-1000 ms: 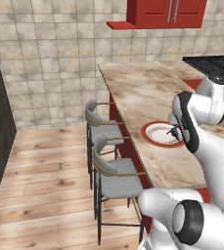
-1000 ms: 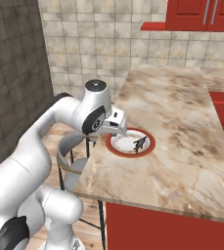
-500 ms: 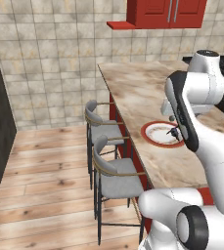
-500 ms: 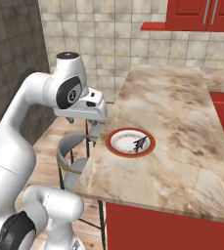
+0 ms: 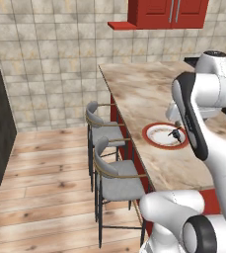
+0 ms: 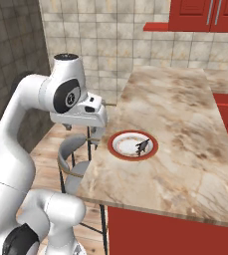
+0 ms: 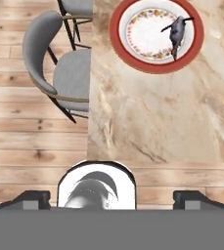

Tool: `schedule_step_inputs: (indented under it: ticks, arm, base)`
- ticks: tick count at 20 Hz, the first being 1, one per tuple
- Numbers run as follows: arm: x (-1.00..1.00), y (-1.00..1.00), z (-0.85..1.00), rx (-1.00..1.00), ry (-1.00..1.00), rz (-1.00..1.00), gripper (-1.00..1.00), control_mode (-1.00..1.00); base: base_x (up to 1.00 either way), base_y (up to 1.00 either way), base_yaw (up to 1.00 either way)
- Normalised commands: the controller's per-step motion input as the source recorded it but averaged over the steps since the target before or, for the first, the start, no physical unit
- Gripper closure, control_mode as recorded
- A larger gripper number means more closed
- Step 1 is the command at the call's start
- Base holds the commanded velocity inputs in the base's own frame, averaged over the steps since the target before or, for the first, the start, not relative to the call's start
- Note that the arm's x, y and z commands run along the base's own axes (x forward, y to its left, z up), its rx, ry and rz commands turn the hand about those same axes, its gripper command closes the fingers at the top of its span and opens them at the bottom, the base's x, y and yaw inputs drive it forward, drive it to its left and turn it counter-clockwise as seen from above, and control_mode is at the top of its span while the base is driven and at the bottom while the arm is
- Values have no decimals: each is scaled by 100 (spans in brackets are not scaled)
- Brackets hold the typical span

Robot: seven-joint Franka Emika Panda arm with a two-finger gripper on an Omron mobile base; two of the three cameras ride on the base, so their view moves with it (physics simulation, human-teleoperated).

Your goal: Take the cheese, fish, and garlic from the fridge and place them on the plate on the dining counter to create an appetizer plate.

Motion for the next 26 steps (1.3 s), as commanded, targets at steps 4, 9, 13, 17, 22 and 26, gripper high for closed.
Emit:
schedule_step_inputs:
  ticks: [4, 9, 13, 17, 22, 26]
  arm:
    - [-27, 0, -7, 0, 0, 0, -100, 100]
    - [0, 0, 0, 0, 0, 0, -100, 100]
    - [0, 0, 0, 0, 0, 0, -100, 100]
    - [0, 0, 0, 0, 0, 0, -100, 100]
    - [0, 0, 0, 0, 0, 0, -100, 100]
    - [0, 0, 0, 0, 0, 0, -100, 100]
  base:
    - [-12, 0, 0]
    - [-37, -7, -56]
    - [-15, 0, -93]
    - [-19, 0, -91]
    - [-18, 0, -92]
    - [-19, 0, -91]
